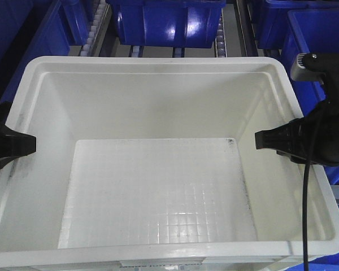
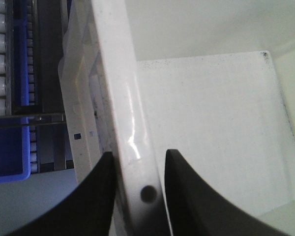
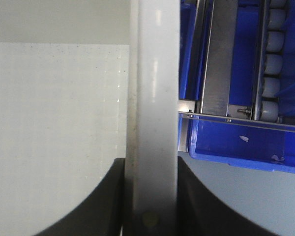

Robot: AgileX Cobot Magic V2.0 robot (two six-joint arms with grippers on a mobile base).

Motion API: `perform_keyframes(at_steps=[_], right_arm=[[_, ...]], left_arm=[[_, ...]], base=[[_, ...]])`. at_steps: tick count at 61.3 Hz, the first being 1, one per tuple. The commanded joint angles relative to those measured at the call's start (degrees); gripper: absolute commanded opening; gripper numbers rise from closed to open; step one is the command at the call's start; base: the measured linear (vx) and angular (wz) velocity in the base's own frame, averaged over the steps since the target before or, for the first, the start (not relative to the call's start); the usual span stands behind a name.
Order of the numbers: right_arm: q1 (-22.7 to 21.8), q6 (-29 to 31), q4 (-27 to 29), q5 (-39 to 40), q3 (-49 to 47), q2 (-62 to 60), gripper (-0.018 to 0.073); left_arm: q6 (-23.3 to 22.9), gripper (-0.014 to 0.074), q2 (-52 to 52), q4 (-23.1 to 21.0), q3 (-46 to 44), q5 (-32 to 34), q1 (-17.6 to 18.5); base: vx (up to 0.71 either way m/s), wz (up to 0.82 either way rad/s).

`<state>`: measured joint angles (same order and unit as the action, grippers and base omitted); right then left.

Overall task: Move bin from left to right shelf
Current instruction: 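Hold the tote while the base aligns with the target rack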

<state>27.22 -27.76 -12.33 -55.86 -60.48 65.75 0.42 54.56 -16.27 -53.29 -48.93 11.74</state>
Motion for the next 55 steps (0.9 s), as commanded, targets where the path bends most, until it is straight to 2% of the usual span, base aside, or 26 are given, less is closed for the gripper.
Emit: perform_keyframes(at_steps=[1,55], right_arm=[[-1.0,-0.7,-7.7,3.2,-2.0,-1.5,0.0036],[-1.0,-0.7,-7.7,3.2,-2.0,-1.5,0.0036]], left_arm=[[2.3,0.0073,-1.7,0.4,-2.3,4.6,0.0],[2.3,0.0073,-1.7,0.4,-2.3,4.6,0.0]], base=[[0.18,-0.06],[0.17,-0.09]])
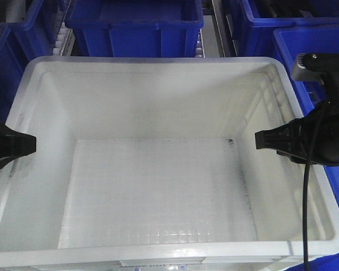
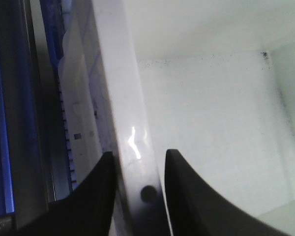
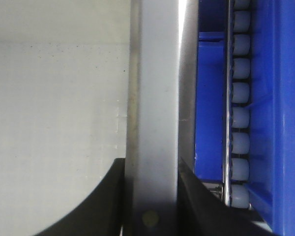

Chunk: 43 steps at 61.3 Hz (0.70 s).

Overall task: Move bin from left to right shelf
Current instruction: 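Hold the tote while the base aligns with the target rack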

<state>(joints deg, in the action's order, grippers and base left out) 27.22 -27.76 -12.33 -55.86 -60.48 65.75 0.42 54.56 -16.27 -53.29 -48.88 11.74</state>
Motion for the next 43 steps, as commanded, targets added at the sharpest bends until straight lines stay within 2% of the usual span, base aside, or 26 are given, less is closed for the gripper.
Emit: perform_keyframes(at_steps=[1,43], right_arm=[[-1.0,-0.7,-7.7,3.2,-2.0,-1.5,0.0036],[-1.0,-0.7,-7.7,3.2,-2.0,-1.5,0.0036]], left_arm=[[2.3,0.0073,-1.7,0.4,-2.3,4.6,0.0],[2.3,0.0073,-1.7,0.4,-2.3,4.6,0.0]], base=[[0.14,-0.07],[0.06,-0.01]])
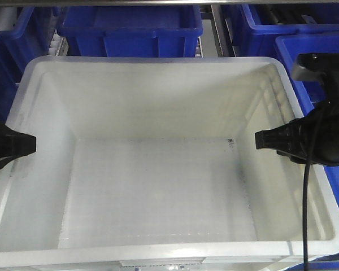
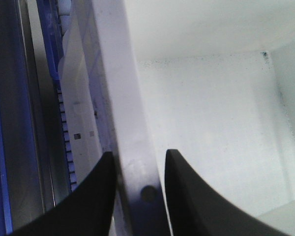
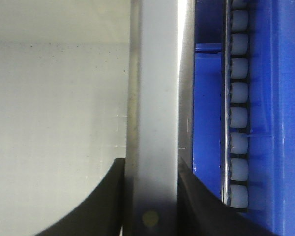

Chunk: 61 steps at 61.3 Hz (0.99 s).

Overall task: Move bin from left to right shelf
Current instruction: 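Hold the tote while the base aligns with the target rack, then push the held tote forward onto the target roller rack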

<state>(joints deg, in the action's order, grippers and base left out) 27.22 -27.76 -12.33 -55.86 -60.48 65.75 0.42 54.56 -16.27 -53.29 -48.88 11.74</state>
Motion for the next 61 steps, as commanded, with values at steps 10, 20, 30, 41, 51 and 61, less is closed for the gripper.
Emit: perform_keyframes(at_steps=[10,20,30,41,51,61], right_arm=[[-1.0,-0.7,-7.7,3.2,-2.0,-1.5,0.0036],[-1.0,-0.7,-7.7,3.2,-2.0,-1.5,0.0036],[-1.0,-0.7,-7.7,3.2,-2.0,-1.5,0.0036],[-1.0,-0.7,-7.7,3.5,-2.0,-1.5,0.0036],[-1.0,-0.7,-7.7,3.6,-2.0,-1.5,0.0036],[-1.0,-0.7,-7.7,4.9,-2.0,-1.5,0.0036]], left_arm=[[2.3,0.0073,-1.7,0.4,-2.3,4.6,0.0],[2.3,0.0073,-1.7,0.4,-2.3,4.6,0.0],[2.3,0.0073,-1.7,0.4,-2.3,4.6,0.0],[2.3,0.0073,-1.7,0.4,-2.3,4.6,0.0],[2.3,0.0073,-1.7,0.4,-2.3,4.6,0.0],[2.3,0.0073,-1.7,1.1,-2.3,5.9,0.0]], base=[[0.0,0.0],[0.0,0.0],[0.0,0.0],[0.0,0.0],[0.0,0.0],[0.0,0.0]])
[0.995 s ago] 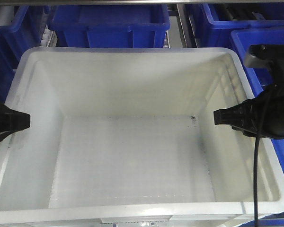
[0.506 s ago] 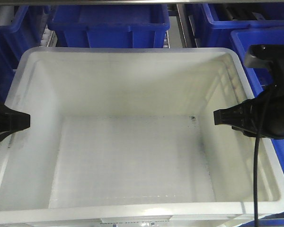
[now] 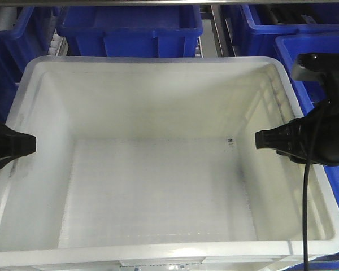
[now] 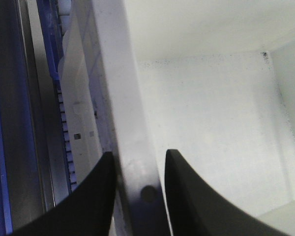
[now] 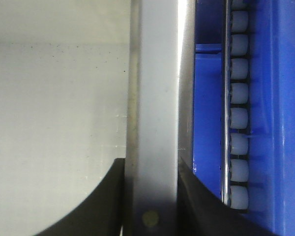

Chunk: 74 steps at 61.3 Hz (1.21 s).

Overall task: Move bin from left to right shelf
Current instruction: 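Push the held tote forward onto the target roller rack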

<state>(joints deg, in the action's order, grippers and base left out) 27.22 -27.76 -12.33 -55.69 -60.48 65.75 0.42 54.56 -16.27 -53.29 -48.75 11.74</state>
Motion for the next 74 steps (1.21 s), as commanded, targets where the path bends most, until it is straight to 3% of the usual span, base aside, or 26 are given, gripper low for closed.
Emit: perform_keyframes(at_steps=[1,12,21,34,50,60,74], right_arm=[[-1.0,-0.7,-7.7,5.0,-2.0,-1.5,0.0036],[-1.0,-0.7,-8.2,10.5,-2.0,-0.6,0.0036],[-1.0,-0.7,-8.3,14.4,-2.0,1.6,0.0036],[-1.0,-0.7,-10.8,17.6,-2.0,6.6,0.0037],[-1.0,-1.9,-11.6,17.7,-2.0,10.5,0.0065],[-1.0,-1.8,-11.6,18.6,-2.0,10.5,0.0197],[-1.0,-1.8,-12.2,19.9,-2.0,10.0,0.0475]], left_arm=[[2.3,0.0073,-1.7,1.4,-2.3,5.9,0.0],[1.6,0.0073,-0.2,7.8,-2.3,8.9,-0.1],[1.6,0.0073,2.8,10.0,-2.3,12.1,-0.1],[1.7,0.0073,7.8,10.4,-2.3,17.3,-0.1],[1.7,0.0078,10.1,10.2,-2.3,17.5,-0.1],[1.7,0.0169,10.2,10.0,-2.3,17.6,-0.1],[1.7,0.0446,10.0,10.0,-2.3,17.7,-0.1]], base=[[0.0,0.0],[0.0,0.0],[0.0,0.0],[0.0,0.0],[0.0,0.0],[0.0,0.0],[0.0,0.0]])
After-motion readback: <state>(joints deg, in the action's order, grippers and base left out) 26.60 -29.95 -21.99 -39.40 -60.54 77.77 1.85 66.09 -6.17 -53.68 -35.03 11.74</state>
